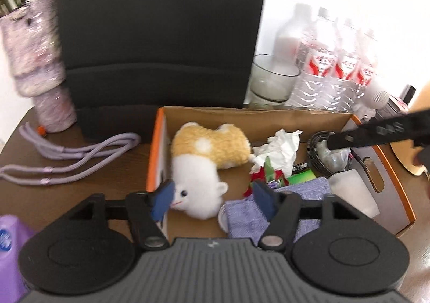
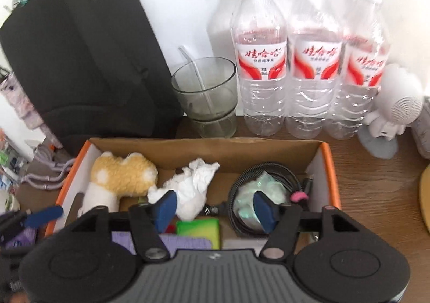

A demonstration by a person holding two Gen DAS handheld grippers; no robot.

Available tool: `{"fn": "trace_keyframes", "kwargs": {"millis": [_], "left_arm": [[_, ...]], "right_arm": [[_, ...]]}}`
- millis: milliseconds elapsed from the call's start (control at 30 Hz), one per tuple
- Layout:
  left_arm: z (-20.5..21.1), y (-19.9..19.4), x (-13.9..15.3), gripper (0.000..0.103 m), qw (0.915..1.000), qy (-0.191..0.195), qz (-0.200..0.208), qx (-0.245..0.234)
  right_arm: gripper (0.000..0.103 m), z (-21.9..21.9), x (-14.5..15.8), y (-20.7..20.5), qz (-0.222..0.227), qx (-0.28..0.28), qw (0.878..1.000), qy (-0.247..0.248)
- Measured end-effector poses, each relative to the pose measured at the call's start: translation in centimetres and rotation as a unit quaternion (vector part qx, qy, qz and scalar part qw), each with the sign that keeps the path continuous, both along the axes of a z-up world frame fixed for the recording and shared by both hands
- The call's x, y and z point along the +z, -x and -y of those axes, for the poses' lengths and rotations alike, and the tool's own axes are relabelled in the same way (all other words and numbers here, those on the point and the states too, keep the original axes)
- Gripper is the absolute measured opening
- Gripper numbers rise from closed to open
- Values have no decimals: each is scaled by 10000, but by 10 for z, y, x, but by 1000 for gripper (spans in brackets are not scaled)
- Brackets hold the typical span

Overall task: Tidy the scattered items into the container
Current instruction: 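Carry cloth bag and cable end into the box and open both tools, then withdraw both tools from the box toward the blue wrapper and packets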

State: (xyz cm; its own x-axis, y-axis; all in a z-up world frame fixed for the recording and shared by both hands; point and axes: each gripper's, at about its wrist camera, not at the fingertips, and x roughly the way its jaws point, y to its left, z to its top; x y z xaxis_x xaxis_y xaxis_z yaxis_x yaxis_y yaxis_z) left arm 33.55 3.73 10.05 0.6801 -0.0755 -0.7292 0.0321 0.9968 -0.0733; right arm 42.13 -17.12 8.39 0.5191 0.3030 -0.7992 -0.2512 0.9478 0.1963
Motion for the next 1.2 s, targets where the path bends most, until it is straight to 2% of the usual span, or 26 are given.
{"fn": "trace_keyframes", "kwargs": {"millis": [133,267,300,433,600,667,733,800,900,1000,1200], "left_arm": [[-2,12,17,87,9993,22,-164,340],[5,31,36,101,9980,-165,-117,594],[7,36,40,102,9974,-233,-100,669],[14,49,49,103,9968,-335,-173,702],[26,69,59,103,9971,-482,44,580],[30,81,65,103,9960,-524,412,598],[34,100,70,103,9907,-643,994,670],[39,122,71,103,9811,-760,1616,752],[41,150,67,103,9667,-644,2374,702],[43,163,65,103,9597,-684,2674,523],[45,189,45,103,9579,-1035,2651,387]], "right_arm": [[80,12,17,15,-23,-214,9997,74],[86,18,35,39,1,-265,9993,269],[90,17,38,46,2,-239,9990,379],[90,12,45,72,17,-64,9965,828],[91,20,51,94,43,-136,9978,648],[91,23,57,108,439,-217,9981,364],[91,27,65,129,1086,-312,9935,106],[92,29,68,154,1884,-352,9814,-77],[99,30,56,191,2857,-443,9571,-215],[99,34,41,207,3049,-423,9512,-236],[99,36,27,231,3053,-441,9512,-5]]}}
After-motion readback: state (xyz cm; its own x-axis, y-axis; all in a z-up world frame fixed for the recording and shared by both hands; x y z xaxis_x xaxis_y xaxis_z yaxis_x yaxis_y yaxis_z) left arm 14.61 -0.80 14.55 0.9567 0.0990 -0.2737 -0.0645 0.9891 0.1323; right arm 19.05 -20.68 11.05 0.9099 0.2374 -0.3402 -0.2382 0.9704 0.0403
